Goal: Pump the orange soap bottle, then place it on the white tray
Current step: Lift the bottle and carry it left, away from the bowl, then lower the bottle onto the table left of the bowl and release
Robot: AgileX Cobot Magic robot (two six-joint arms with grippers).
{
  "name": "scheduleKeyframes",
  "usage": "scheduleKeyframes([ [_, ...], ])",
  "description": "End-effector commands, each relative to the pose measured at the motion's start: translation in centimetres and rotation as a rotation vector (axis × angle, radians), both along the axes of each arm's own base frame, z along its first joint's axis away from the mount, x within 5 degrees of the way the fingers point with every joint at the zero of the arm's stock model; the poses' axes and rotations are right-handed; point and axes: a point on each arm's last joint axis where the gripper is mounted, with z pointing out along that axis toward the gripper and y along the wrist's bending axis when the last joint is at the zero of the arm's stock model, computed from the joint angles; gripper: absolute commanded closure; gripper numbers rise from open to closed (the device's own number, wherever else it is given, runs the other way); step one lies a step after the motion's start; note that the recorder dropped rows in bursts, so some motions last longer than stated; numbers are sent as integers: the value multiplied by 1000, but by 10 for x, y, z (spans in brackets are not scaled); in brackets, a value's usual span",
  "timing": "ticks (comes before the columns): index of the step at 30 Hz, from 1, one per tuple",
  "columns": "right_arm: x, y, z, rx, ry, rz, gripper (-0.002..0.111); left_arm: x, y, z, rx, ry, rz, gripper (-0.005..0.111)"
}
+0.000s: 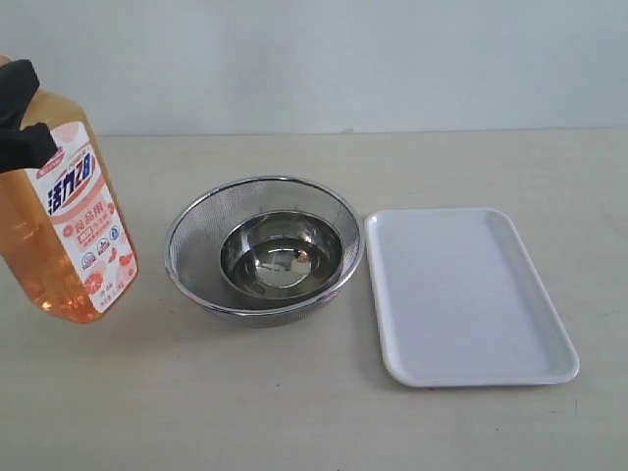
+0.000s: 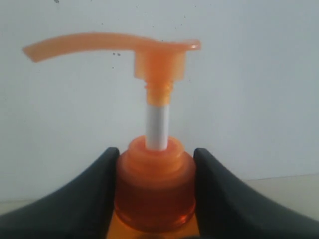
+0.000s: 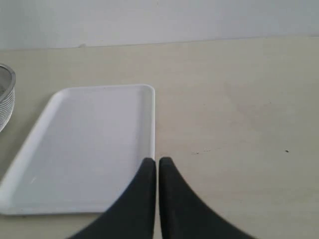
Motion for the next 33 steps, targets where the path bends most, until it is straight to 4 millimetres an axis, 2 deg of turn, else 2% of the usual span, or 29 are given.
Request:
scheduleKeyframes([
  [1,0,0,1,0,-9,-1,108,11,-2,15,-22,-118,34,102],
  [11,0,0,1,0,-9,-1,108,32,-3,-3,-10,-130,107,102],
  [18,0,0,1,0,-9,-1,108,40,-5,-14,-62,-150,117,102],
  [33,0,0,1,0,-9,-1,108,72,-17,-29,-45,-116,118,102],
])
